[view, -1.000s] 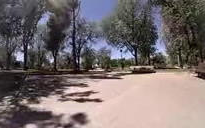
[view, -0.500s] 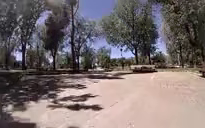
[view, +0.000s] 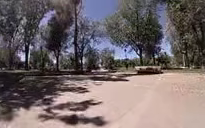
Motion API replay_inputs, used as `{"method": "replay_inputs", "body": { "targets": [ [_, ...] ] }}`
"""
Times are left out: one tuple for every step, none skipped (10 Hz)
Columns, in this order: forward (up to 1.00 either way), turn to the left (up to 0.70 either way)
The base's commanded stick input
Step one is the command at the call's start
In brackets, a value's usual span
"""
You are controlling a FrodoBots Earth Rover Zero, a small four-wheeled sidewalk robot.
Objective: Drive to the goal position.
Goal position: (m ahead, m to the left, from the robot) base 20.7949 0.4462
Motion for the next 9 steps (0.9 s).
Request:
{"method": "replay_inputs", "body": {
  "targets": [
    [0.70, 0.01],
    [0.70, 0.03],
    [0.70, 0.05],
    [0.70, 0.05],
    [0.70, 0.01],
    [0.70, 0.01],
    [0.70, 0.01],
    [0.70, 0.01],
    [0.70, 0.01]
  ]
}}
